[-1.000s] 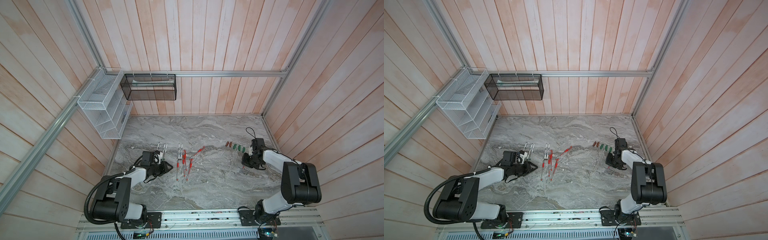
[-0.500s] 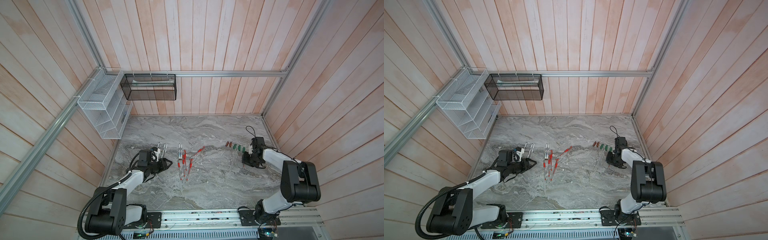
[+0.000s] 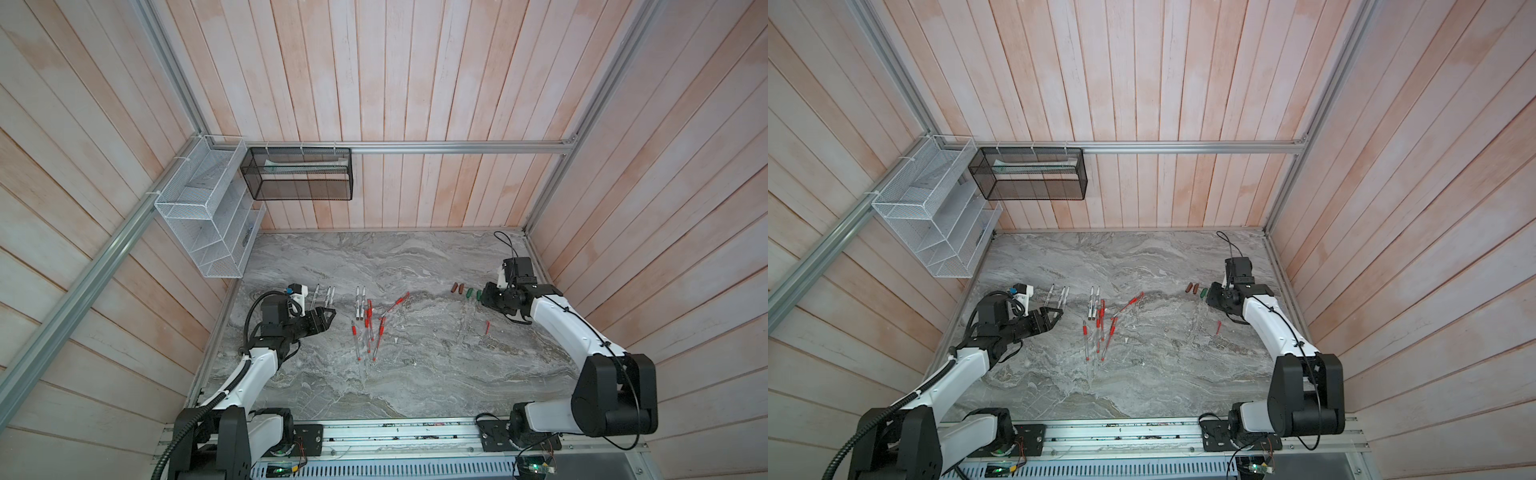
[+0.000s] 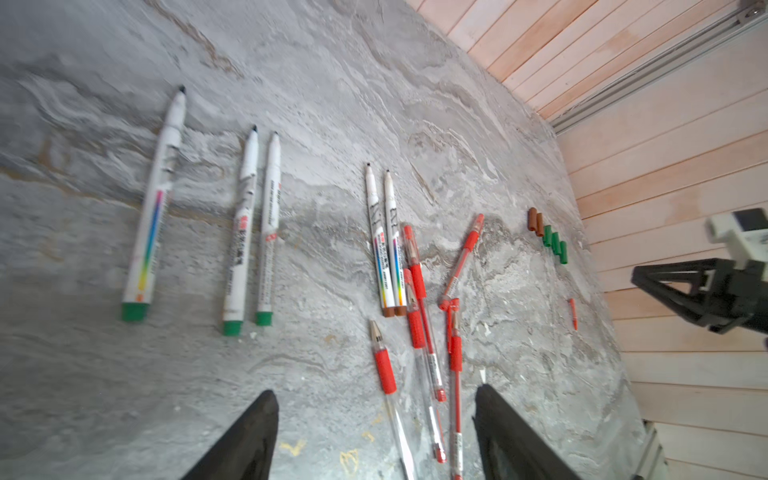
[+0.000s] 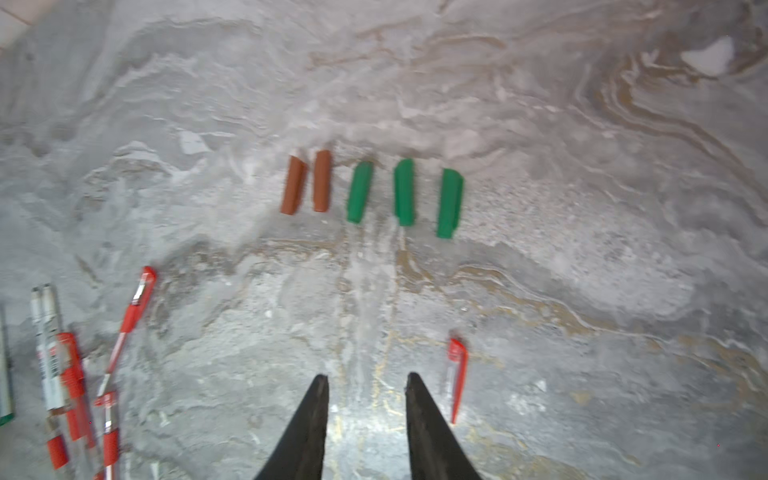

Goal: Remove pen caps from pens
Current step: Place the pen cap to the middle-right of the table, then pick up the pen from the center of the table.

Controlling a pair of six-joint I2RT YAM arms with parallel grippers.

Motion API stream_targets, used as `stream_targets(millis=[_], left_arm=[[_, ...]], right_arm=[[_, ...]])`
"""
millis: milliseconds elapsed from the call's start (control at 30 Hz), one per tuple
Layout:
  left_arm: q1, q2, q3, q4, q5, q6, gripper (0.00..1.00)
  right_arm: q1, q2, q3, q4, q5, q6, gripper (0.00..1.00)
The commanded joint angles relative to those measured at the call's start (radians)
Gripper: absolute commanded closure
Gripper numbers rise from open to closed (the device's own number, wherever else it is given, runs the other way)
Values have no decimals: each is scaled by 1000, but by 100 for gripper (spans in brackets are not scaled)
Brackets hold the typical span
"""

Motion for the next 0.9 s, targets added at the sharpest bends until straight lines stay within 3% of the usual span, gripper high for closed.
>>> stream_targets(millis=[0,200,367,867], left_arm=[[29,-36,35,4,-12,85,15],[51,-67,75,-35,-39,179,2],[57,-75,98,-74,-75,230,0],[61,-79,109,-79,-121,292,0]], right_arm=[[92,42,21,55,18,119,67],[279,206,126,149,29,240,67],[397,322,231,177,57,303,67],[528,652,489,142,101,360,67]])
